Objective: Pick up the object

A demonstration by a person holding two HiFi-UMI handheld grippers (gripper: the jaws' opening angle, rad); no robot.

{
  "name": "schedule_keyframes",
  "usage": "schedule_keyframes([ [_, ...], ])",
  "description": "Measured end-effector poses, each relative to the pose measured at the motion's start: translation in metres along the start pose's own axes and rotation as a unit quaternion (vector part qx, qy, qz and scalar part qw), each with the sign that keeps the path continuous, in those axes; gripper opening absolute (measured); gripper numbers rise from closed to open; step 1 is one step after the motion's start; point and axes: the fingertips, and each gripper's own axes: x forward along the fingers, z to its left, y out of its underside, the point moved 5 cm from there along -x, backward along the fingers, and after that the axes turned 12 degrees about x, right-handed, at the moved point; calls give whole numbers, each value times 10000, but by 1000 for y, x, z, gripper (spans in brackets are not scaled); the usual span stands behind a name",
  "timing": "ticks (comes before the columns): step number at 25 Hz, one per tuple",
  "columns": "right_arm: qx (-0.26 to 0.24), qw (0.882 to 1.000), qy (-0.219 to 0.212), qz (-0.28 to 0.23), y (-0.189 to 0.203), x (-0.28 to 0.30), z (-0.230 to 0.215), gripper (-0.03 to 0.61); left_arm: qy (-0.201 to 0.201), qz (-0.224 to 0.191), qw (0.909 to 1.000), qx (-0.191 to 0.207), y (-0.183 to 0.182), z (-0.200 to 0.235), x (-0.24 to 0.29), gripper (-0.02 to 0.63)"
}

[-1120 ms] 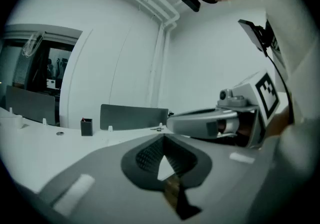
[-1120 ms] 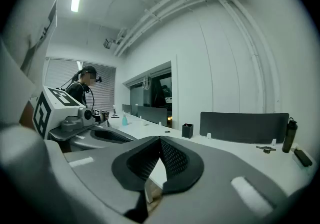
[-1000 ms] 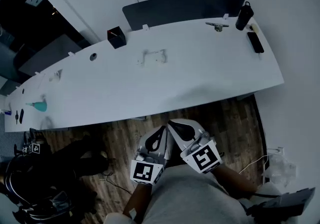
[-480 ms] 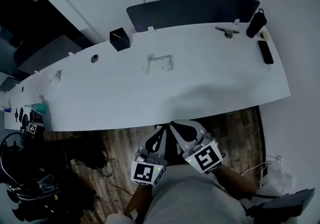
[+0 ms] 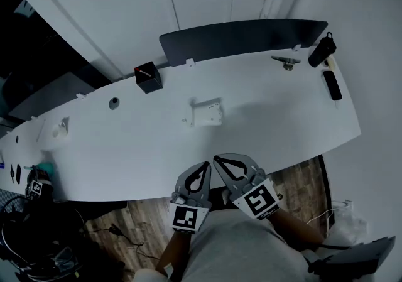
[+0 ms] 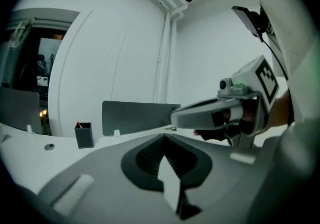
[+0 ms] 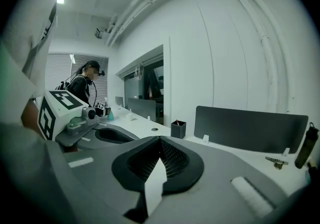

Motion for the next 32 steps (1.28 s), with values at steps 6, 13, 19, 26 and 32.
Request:
schedule_keyframes([
  [6, 71, 9994, 298, 163, -10, 39, -8, 0, 335, 113, 9990, 279, 10, 33, 19, 0],
  [13, 178, 9980, 506, 329, -7, 52, -19, 2, 597, 165, 9957, 684, 14, 47, 40, 0],
  [19, 237, 9980, 455, 365, -7, 51, -45, 0, 414, 830, 9881, 1228, 37, 49, 67, 0],
  [26, 166, 9989, 213, 370, -13, 48, -76, 2, -110, 1768, 9549, 2381, 57, 49, 105, 0],
  [32, 125, 9991, 176, 370, -13, 42, -102, 2, -484, 2641, 8699, 4138, 87, 41, 135, 155],
])
